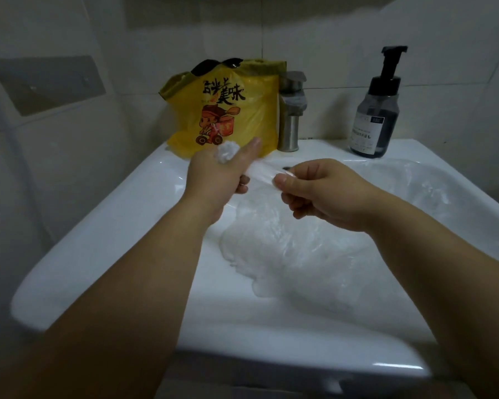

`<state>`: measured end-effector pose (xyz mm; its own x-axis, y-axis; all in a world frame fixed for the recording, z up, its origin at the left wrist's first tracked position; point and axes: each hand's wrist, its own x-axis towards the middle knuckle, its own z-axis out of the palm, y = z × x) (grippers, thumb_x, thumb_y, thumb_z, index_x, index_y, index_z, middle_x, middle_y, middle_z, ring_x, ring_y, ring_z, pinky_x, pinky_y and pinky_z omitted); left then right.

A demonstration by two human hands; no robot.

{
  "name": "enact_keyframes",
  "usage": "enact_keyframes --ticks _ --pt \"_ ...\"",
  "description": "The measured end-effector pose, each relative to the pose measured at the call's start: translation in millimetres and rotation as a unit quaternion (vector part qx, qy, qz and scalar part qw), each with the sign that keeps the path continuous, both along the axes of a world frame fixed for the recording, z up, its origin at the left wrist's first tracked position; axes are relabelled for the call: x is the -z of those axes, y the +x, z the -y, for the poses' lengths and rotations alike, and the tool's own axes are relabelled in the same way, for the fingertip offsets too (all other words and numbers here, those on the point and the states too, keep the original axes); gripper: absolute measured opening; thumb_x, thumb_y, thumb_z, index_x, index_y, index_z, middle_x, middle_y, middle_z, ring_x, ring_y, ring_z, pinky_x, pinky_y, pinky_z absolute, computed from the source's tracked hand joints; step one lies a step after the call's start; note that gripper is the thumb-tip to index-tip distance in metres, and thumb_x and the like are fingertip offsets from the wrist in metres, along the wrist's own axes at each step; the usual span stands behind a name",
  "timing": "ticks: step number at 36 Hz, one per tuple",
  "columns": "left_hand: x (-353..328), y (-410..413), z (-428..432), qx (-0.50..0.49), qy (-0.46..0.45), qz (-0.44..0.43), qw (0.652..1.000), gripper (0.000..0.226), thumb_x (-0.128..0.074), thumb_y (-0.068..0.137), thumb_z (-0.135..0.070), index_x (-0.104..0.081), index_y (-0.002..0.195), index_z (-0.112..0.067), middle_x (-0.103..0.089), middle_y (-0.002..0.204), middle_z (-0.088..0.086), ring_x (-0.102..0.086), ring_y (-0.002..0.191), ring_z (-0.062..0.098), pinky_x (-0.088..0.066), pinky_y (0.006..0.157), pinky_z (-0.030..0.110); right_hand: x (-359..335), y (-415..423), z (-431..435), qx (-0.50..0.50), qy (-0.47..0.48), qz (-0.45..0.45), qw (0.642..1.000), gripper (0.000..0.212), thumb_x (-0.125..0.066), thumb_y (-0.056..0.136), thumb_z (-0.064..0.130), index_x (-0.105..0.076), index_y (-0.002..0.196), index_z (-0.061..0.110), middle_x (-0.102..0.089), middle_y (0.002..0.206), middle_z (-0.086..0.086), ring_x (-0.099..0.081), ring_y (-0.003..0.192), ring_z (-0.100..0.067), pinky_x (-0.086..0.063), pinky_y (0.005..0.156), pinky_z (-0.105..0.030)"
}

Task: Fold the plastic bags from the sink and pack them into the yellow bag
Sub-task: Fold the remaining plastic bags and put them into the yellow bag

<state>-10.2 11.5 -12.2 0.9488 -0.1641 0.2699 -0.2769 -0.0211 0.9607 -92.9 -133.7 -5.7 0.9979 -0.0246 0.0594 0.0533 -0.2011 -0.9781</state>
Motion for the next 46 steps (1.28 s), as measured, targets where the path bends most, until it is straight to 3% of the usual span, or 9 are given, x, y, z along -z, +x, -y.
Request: enact_keyframes --ticks 9,15,19,23,29,34,38,41,46 --pt "-31.6 5.7 -22.3 0.057 -0.015 0.02 0.998 0.017 -0.066 0.086 -0.025 -0.065 0.074 -0.013 -0.054 0.046 -0.012 -0.053 0.046 0.0 -0.048 0.052 0.014 -32.4 3.2 8.2 0.002 -0.023 -0.021 1.0 0.023 -0.058 0.092 0.02 -0.064 0.097 -0.002 -0.058 0.074 -0.008 -0.053 0.058 -0.01 -0.051 0.056 -0.017" --pt "-67.2 12.1 -31.7 0.104 -0.052 -0.018 0.993 0.012 -0.055 0.095 -0.006 -0.064 0.088 -0.008 -0.062 0.069 0.004 -0.063 0.067 0.011 -0.051 0.055 0.012 -68.5 20.8 8.8 0.034 -0.049 0.03 0.998 0.019 -0.058 0.093 0.019 -0.063 0.084 0.002 -0.053 0.066 -0.005 -0.049 0.057 -0.013 -0.048 0.055 -0.021" --pt "-86.7 23.7 -37.0 0.051 -0.069 0.024 0.996 0.015 -0.06 0.093 -0.004 -0.066 0.081 -0.012 -0.066 0.058 -0.002 -0.063 0.056 0.005 -0.052 0.054 0.013 -86.0 42.2 1.7 0.072 -0.051 0.08 0.993 0.024 -0.061 0.093 0.022 -0.064 0.088 -0.001 -0.051 0.064 -0.004 -0.047 0.06 -0.016 -0.045 0.06 -0.028" --pt "-108.4 47.9 -41.8 -0.058 -0.104 0.056 0.991 0.005 -0.063 0.092 -0.01 -0.067 0.091 -0.01 -0.065 0.074 0.002 -0.062 0.06 0.002 -0.05 0.056 0.011 -104.3 64.5 -4.3 0.102 -0.008 0.125 0.987 0.026 -0.062 0.091 0.033 -0.066 0.103 0.01 -0.054 0.074 -0.002 -0.05 0.063 -0.015 -0.048 0.063 -0.03" --pt "-128.0 89.2 -41.8 -0.16 -0.037 0.102 0.981 0.012 -0.065 0.092 -0.019 -0.071 0.103 -0.018 -0.064 0.081 -0.011 -0.058 0.07 -0.001 -0.054 0.071 0.018 -113.6 91.2 -0.8 0.124 -0.02 0.13 0.984 0.023 -0.058 0.094 0.029 -0.066 0.1 0.008 -0.057 0.079 -0.004 -0.05 0.064 -0.014 -0.051 0.068 -0.032" --pt "-136.0 120.9 -36.0 -0.191 0.024 0.119 0.974 0.019 -0.069 0.09 -0.021 -0.072 0.108 -0.02 -0.069 0.091 -0.004 -0.063 0.077 0.007 -0.056 0.075 0.022 -115.6 117.5 2.3 0.128 -0.045 0.13 0.982 0.018 -0.057 0.095 0.028 -0.065 0.092 0.012 -0.057 0.079 -0.004 -0.049 0.062 -0.013 -0.05 0.064 -0.03" --pt "-138.4 142.0 -28.4 -0.177 0.106 0.148 0.967 0.019 -0.066 0.091 -0.02 -0.071 0.109 -0.017 -0.066 0.095 -0.003 -0.065 0.095 0.019 -0.053 0.092 0.037 -117.7 139.5 7.0 0.122 -0.069 0.133 0.981 0.019 -0.055 0.096 0.028 -0.063 0.084 0.015 -0.057 0.079 -0.003 -0.049 0.06 -0.011 -0.05 0.062 -0.027" --pt "-139.7 158.4 -22.5 -0.141 0.189 0.168 0.957 0.016 -0.064 0.092 -0.019 -0.071 0.107 -0.016 -0.064 0.091 -0.002 -0.064 0.091 0.021 -0.053 0.087 0.036 -120.8 155.2 8.9 0.122 -0.087 0.138 0.979 0.019 -0.055 0.096 0.028 -0.061 0.082 0.016 -0.056 0.076 -0.001 -0.048 0.059 -0.011 -0.05 0.061 -0.025" --pt "-143.9 182.3 -9.8 -0.067 0.33 0.187 0.923 0.005 -0.067 0.09 -0.018 -0.063 0.093 -0.02 -0.058 0.085 -0.004 -0.054 0.074 0.009 -0.04 0.059 0.02 -126.5 177.4 14.0 0.115 -0.092 0.145 0.978 0.018 -0.055 0.096 0.029 -0.061 0.083 0.017 -0.056 0.073 -0.001 -0.05 0.061 -0.012 -0.051 0.061 -0.026"
